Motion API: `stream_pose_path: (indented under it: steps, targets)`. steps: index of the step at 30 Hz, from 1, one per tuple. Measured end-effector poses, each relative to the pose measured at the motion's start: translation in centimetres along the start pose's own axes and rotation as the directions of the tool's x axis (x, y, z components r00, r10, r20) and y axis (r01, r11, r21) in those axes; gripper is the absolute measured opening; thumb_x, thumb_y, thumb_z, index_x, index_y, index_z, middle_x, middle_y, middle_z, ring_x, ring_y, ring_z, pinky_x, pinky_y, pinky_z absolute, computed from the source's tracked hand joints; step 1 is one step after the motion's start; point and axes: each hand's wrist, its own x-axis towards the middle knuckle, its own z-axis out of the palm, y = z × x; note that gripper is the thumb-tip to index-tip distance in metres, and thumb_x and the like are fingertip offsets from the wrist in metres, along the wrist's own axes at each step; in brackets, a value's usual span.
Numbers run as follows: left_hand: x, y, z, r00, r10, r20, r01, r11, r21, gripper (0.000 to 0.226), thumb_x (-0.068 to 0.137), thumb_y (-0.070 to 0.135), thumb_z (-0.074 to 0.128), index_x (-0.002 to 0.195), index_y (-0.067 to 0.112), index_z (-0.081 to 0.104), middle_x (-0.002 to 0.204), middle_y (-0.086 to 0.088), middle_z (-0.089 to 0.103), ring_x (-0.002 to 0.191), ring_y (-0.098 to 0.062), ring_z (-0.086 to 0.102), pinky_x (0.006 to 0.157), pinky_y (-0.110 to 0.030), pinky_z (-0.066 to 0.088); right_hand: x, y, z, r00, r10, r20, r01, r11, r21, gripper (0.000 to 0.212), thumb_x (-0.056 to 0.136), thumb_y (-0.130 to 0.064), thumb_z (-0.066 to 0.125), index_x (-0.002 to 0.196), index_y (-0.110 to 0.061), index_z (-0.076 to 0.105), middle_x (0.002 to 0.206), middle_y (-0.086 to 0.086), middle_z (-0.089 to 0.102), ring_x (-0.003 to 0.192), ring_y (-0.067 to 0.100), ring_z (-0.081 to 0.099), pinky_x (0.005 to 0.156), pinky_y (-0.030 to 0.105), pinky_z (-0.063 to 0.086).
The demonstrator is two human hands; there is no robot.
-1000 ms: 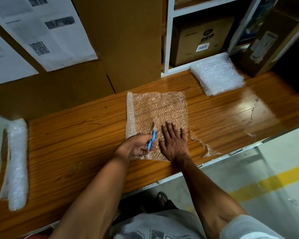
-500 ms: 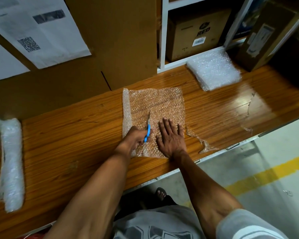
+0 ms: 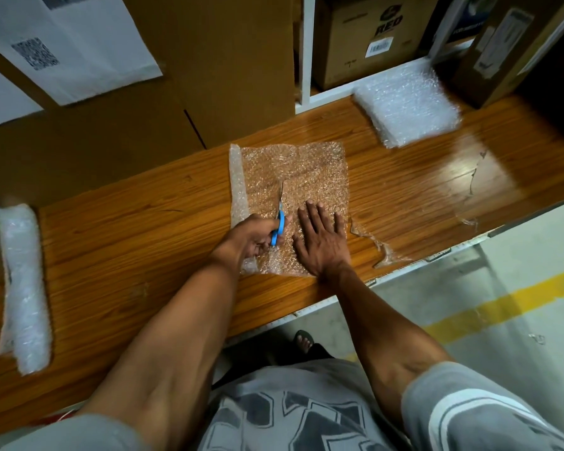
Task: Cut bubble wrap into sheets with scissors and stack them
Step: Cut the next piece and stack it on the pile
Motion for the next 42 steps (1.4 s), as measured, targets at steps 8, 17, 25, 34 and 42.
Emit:
stream_pose_path:
  steps: [8,17,25,34,42]
  targets:
    - [0.4,1.1,0.1,0.999,-0.020,0.030,0.020,1.000,-0.018,0.048,0.089,0.058,0.072,0.096,0.010,0.069,0.094,-0.013,0.075,0.035,-0.001,0.041,0.045,-0.017,0.035,0.1,0.1,0.2,1.000,0.003,-0.009,-0.003,1.000,0.019,0.076,0.105,-0.063,0.010,0.168,-0.022,-0.002,0.175,0.006,-0.010,0.161,0.026,-0.012,0.129,0.057,-0.002]
    - [0.7,1.3,-1.5,0.993,-0.051,0.103,0.059,0.996,-0.074,0.059,0.085,0.064,0.073,0.104,0.008,0.070,0.084,-0.007,0.075,0.049,-0.004,0.046,0.050,-0.019,0.034,0.4,0.5,-1.5,0.997,0.007,-0.076,0.000,0.996,0.088,0.076,0.096,-0.061,0.032,0.158,-0.016,0.032,0.173,0.011,0.020,0.160,0.033,0.015,0.128,0.060,0.010]
    - [1.2,1.3,-1.1,0.992,-0.040,0.123,0.052,0.994,-0.097,0.050,0.086,0.062,0.072,0.099,0.013,0.071,0.081,-0.006,0.075,0.049,-0.005,0.050,0.053,-0.020,0.034,5.2,-0.2,-1.6,0.999,-0.050,-0.002,0.050,0.998,0.026,0.078,0.104,-0.064,0.010,0.168,-0.021,-0.003,0.175,0.007,-0.009,0.161,0.029,-0.009,0.129,0.057,-0.003]
    - [2.7,2.2,-0.1,0.999,0.013,-0.046,-0.017,0.997,-0.081,0.037,0.089,0.039,0.079,0.103,0.005,0.076,0.097,-0.017,0.079,0.050,-0.008,0.058,0.049,-0.020,0.035,5.2,0.5,-0.2,0.999,-0.035,-0.024,0.035,0.999,-0.002,0.078,0.103,-0.066,0.008,0.168,-0.024,-0.003,0.175,0.004,-0.011,0.161,0.025,-0.013,0.128,0.059,-0.003]
    - [3.2,1.7,-0.3,0.994,0.013,-0.104,-0.027,0.991,-0.131,0.025,0.091,0.022,0.079,0.102,0.000,0.075,0.088,-0.016,0.075,0.034,-0.002,0.044,0.040,-0.018,0.028,5.1,0.6,-0.2,0.999,-0.038,-0.033,0.038,0.999,0.007,0.080,0.103,-0.066,0.011,0.168,-0.022,-0.002,0.176,0.005,-0.008,0.162,0.026,-0.010,0.128,0.059,0.000]
